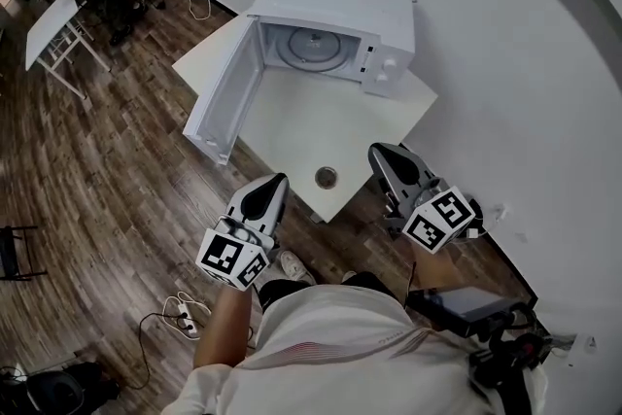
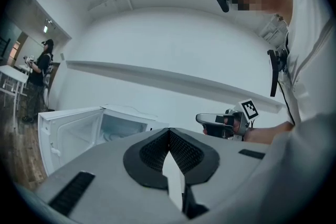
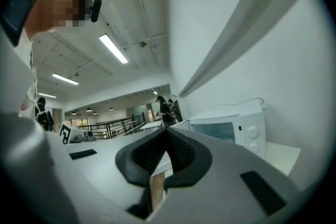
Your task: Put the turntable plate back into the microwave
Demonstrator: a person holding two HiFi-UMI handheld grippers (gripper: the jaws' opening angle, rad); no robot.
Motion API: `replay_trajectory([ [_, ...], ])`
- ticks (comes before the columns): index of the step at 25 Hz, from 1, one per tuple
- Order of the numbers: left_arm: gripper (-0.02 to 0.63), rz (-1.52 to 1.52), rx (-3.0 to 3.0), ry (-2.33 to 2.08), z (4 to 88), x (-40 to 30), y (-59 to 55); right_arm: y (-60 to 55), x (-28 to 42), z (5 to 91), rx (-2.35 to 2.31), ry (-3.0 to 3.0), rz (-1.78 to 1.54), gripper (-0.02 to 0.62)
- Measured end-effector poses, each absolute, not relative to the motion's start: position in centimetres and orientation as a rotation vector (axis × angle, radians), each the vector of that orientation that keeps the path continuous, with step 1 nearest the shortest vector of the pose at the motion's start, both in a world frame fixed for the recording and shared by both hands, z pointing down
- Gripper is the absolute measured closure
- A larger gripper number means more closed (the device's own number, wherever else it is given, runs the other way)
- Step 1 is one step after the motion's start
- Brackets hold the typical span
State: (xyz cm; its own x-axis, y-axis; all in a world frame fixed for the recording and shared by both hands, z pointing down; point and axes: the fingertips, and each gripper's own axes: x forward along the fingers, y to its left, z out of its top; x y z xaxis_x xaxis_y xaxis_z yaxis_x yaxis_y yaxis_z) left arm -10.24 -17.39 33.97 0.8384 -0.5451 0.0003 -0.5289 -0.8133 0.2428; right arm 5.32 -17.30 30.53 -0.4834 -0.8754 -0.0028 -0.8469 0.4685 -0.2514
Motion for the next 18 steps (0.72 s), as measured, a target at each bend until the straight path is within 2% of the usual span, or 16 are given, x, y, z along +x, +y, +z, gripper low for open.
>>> replay_trajectory([
  [18, 0.595, -0.041, 2.792, -0.976, 31.6, -1.1, -1.4, -2.5, 15.4, 28.8, -1.478, 2.620, -0.288, 0.592],
])
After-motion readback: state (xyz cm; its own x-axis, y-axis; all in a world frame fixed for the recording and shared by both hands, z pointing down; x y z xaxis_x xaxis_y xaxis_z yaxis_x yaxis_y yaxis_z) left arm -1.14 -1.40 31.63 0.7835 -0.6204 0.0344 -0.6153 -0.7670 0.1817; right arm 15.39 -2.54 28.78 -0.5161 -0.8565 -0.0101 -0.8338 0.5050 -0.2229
